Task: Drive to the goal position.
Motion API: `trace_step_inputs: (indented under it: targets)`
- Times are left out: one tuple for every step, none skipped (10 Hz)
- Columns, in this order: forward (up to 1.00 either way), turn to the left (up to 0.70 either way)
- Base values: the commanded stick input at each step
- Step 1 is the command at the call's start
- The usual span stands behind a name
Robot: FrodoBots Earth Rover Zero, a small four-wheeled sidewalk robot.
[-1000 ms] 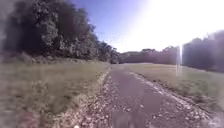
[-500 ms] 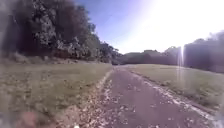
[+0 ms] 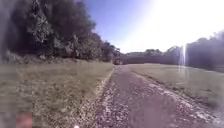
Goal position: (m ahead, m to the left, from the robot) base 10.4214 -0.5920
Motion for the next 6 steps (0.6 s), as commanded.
trace_step_inputs:
  targets:
    - [1.0, 0.0]
    - [1.0, 0.0]
    - [1.0, -0.04]
    - [1.0, -0.17]
    - [1.0, -0.4]
    - [1.0, -0.4]
